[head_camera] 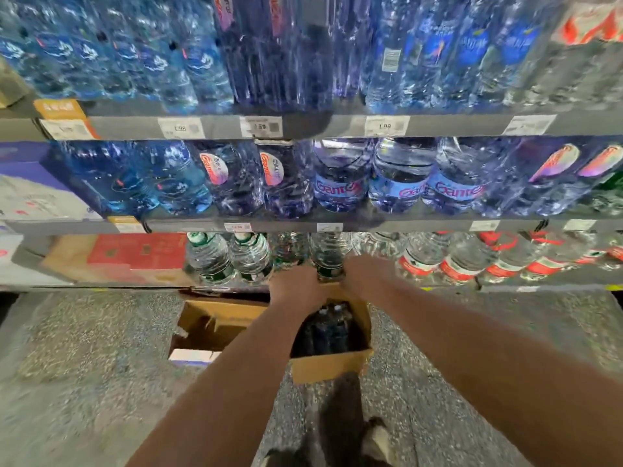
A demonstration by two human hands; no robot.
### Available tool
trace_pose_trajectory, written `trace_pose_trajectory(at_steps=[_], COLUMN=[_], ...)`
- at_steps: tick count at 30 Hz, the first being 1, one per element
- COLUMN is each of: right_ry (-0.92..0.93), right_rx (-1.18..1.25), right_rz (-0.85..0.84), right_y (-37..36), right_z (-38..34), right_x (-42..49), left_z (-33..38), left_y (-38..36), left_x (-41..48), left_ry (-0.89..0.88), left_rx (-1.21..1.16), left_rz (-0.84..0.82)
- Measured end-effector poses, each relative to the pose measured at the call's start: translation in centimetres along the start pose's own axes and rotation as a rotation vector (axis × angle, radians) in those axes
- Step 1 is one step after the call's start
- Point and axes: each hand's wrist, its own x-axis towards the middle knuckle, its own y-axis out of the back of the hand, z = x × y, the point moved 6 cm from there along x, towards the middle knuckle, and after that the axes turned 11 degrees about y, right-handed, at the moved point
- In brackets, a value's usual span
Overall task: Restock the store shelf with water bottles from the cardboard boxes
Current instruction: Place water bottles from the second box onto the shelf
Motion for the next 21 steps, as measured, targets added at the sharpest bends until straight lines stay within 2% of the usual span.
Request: trace_pose_trajectory(at_steps=[5,9,14,21], right_ry=[0.029,-0.057,-0.165,-0.263], right_rx=[0.087,0.176,0.248,0.414], right_rz=[-0.106,-0.132,-0.261,-0.332], right_y=[-4.9,-10.2,-17.7,-31.2], right_z=[2.1,3.2,4.4,6.4], right_x=[2.2,4.5,8.1,13.2], left_z=[0.3,-0.4,-1.4,-2.7], left_y=[-5.3,-10.3,-17.0,-30.0], left_x=[2.3,5.4,9.6,15.4], left_ry=[0.004,0.032,0.041,0.113], left_rx=[0.009,0.027,-0.028,-0.144], left_rz=[-0.104,-0.183,-0.287,-0.439])
